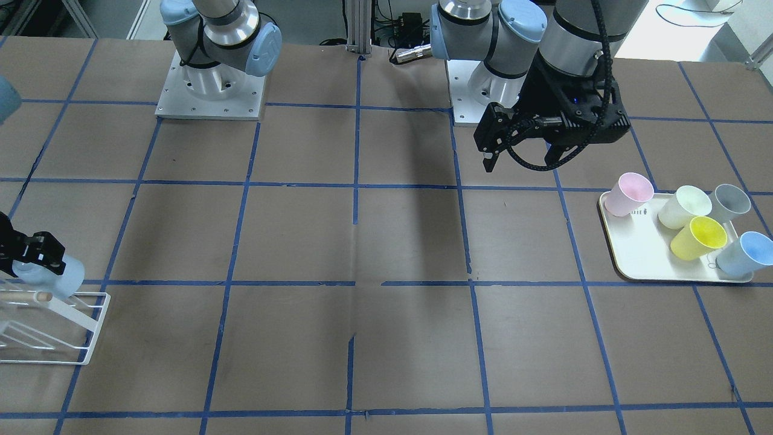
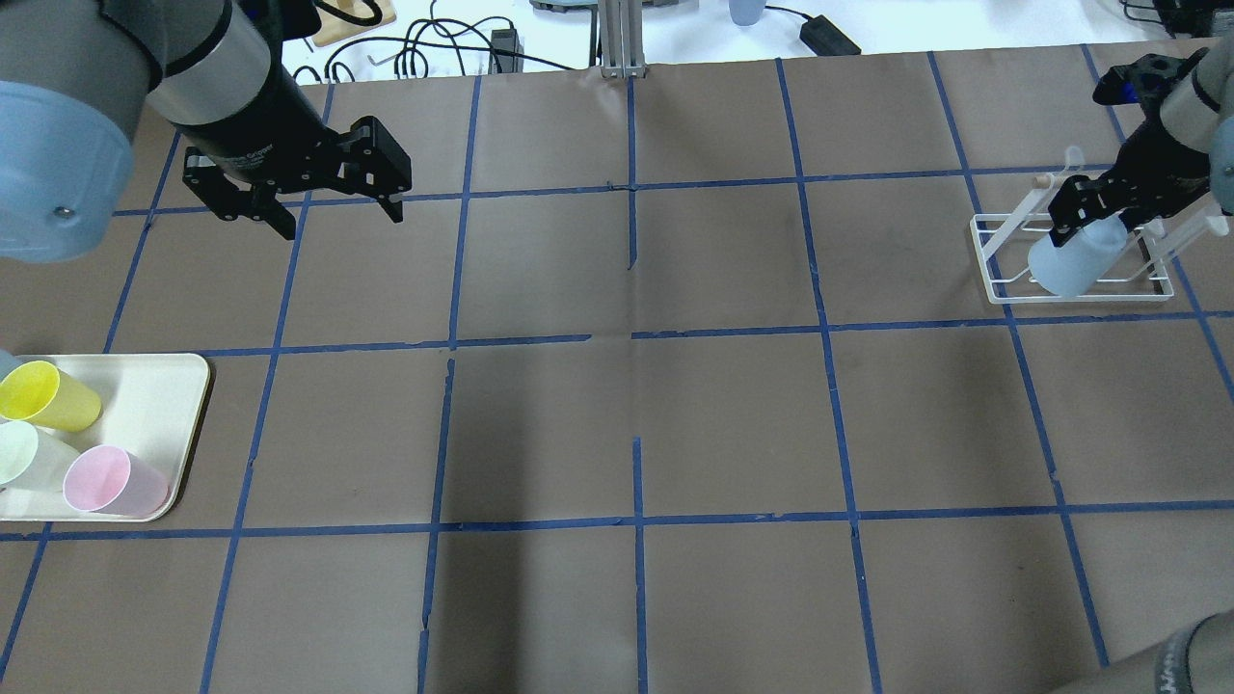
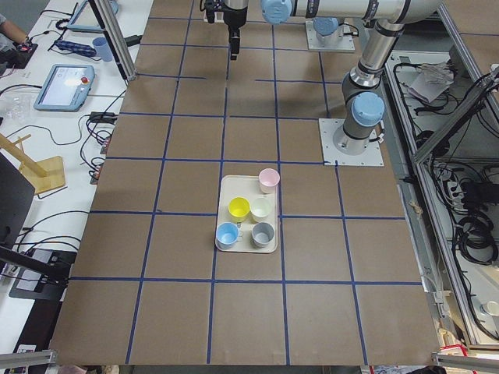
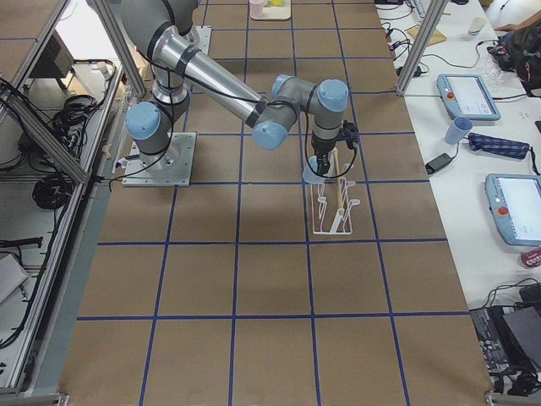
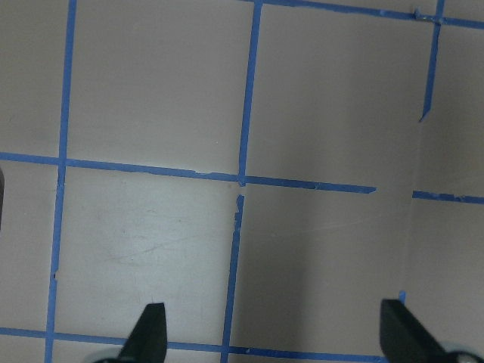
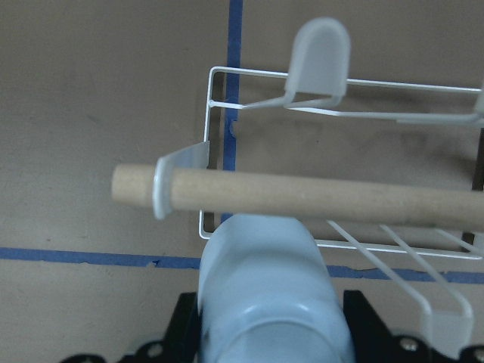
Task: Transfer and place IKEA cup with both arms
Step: 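Lift the cup off the rack rod with the right gripper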
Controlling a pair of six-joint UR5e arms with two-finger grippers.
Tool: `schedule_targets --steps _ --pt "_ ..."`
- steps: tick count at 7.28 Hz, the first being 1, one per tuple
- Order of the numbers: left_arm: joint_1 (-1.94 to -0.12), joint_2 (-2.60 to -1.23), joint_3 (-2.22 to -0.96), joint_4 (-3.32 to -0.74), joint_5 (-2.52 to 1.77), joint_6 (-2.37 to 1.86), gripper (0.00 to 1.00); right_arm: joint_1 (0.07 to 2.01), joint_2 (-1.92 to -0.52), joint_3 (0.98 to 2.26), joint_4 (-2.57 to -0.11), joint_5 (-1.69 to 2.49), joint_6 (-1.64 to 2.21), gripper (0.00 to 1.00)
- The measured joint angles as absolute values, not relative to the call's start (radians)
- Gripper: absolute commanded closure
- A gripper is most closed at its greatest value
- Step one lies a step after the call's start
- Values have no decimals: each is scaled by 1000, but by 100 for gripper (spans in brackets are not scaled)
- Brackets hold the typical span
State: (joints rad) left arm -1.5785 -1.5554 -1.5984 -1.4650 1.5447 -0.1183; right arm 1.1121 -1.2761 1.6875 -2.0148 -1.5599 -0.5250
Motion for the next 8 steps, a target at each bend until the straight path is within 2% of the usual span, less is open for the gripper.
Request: schedule_targets --steps 8 --pt "-1569 -1539 -1601 -1513 1497 -116 0 1132 -1513 1684 -1810 -1515 -543 83"
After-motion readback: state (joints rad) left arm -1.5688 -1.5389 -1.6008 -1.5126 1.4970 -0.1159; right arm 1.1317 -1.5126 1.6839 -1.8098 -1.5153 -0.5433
